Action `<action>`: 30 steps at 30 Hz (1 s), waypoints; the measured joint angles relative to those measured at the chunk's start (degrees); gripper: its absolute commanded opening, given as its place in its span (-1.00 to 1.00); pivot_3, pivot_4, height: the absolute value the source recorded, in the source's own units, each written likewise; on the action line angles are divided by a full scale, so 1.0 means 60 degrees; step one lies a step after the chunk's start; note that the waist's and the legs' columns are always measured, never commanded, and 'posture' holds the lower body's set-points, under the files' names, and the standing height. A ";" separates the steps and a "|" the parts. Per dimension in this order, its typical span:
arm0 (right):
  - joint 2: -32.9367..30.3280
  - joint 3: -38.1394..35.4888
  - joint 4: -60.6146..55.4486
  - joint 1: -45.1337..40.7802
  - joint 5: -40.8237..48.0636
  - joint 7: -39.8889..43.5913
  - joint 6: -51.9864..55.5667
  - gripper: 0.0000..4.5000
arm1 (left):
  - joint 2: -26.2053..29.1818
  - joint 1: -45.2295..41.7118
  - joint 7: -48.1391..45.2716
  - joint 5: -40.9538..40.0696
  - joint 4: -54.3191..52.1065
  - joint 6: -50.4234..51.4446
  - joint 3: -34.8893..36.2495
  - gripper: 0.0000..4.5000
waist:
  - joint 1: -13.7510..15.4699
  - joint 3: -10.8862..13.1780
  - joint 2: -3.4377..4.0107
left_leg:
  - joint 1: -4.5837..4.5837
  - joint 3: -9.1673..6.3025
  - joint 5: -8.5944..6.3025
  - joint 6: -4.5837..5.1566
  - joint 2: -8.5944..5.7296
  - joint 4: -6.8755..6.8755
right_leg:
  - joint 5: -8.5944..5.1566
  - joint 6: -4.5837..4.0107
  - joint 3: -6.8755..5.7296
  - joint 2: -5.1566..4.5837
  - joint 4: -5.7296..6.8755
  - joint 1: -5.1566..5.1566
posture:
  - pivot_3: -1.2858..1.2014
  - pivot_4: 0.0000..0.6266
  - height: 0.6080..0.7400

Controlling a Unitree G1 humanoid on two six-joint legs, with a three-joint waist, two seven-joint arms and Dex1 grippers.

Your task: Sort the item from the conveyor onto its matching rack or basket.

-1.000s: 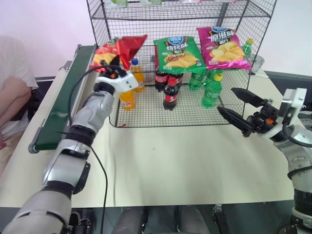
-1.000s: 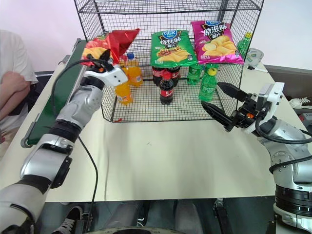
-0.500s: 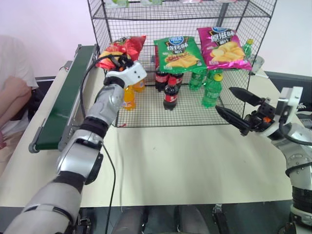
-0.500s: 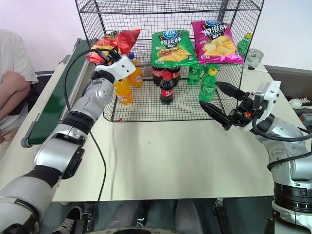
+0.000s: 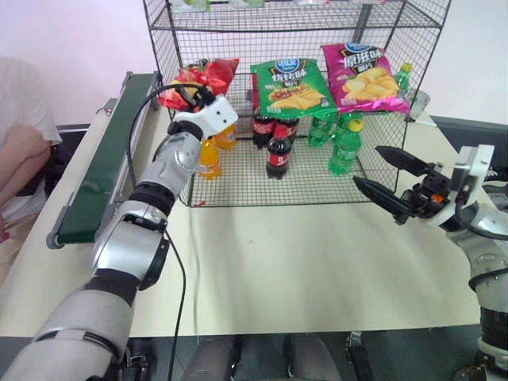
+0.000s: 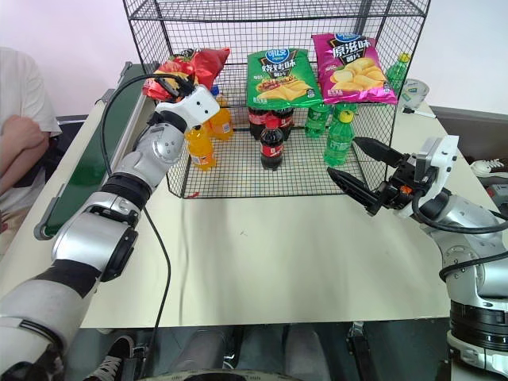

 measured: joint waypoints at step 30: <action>-0.0105 0.0011 0.0251 -0.0145 -0.0227 0.0369 -0.0069 1.00 | 0.1592 0.6023 -0.5601 -0.4759 -0.9779 0.2166 0.2248 0.93 | -0.0077 -0.0012 0.0019 | -0.0005 -0.0005 0.0000 -0.0001 0.0009 0.0002 | -0.0001 -0.0005 0.0014 -0.0005 -0.0003 -0.0009 | 0.03 -0.52 1.00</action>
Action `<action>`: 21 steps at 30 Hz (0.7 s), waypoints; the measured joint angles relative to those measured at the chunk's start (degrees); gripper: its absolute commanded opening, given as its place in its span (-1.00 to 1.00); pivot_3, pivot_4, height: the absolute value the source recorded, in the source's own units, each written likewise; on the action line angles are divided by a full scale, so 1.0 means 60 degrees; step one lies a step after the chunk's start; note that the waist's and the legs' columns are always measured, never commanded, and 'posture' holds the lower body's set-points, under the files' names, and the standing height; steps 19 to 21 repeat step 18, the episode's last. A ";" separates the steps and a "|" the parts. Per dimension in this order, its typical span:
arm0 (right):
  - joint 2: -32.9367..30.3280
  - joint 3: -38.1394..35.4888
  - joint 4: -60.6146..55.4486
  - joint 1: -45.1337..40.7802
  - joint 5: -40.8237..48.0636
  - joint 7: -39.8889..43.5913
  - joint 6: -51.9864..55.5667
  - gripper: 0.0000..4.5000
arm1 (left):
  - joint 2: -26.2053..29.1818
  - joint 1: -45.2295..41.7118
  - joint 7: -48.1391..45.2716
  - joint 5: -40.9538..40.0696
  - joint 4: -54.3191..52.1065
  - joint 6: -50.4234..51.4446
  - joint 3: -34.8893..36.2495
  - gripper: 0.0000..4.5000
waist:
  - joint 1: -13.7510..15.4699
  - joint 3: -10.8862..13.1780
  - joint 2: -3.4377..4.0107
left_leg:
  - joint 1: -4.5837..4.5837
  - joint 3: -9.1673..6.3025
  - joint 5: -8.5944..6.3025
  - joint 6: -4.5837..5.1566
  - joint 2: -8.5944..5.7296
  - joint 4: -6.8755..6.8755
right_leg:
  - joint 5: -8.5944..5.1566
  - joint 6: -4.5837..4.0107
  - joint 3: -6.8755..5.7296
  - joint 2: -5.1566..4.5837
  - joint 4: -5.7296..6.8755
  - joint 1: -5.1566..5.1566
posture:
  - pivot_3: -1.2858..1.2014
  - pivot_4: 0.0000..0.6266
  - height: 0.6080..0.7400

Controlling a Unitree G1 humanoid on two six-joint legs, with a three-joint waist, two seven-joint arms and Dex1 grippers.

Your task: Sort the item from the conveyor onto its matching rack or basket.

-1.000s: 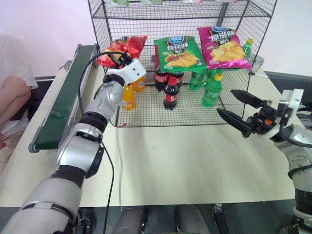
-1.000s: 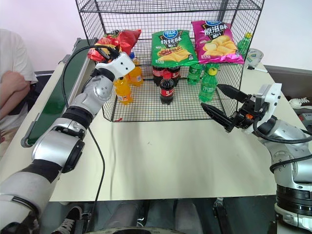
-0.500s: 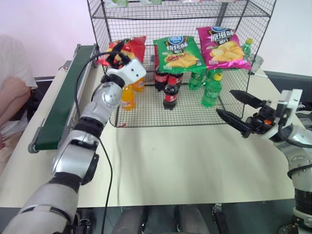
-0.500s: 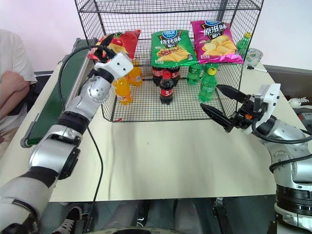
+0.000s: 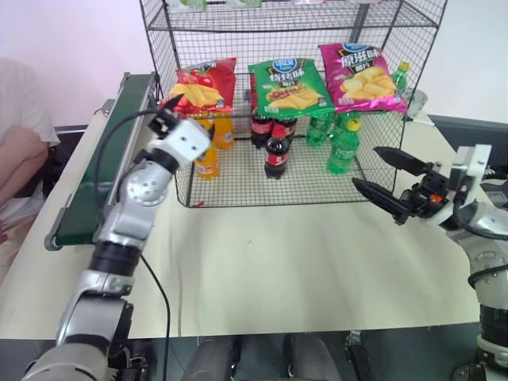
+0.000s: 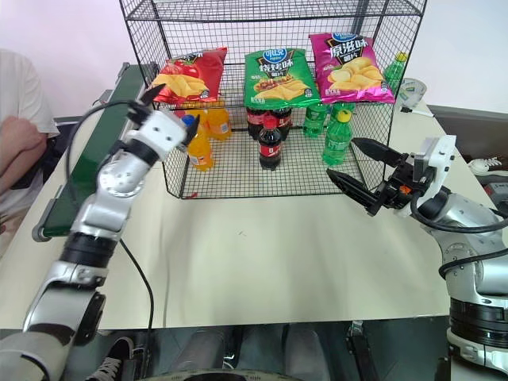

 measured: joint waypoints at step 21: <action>-0.1500 -0.1073 0.1260 0.1317 -0.0336 0.1508 -0.0217 1.00 | 0.3019 0.6520 -0.4434 -0.6789 -0.2812 0.5991 0.5478 0.93 | 0.0116 0.0000 0.0015 | 0.0044 -0.0001 -0.0056 0.0086 0.0020 -0.0020 | -0.0002 -0.0018 0.0002 0.0002 -0.0031 0.0045 | 0.03 -0.52 1.00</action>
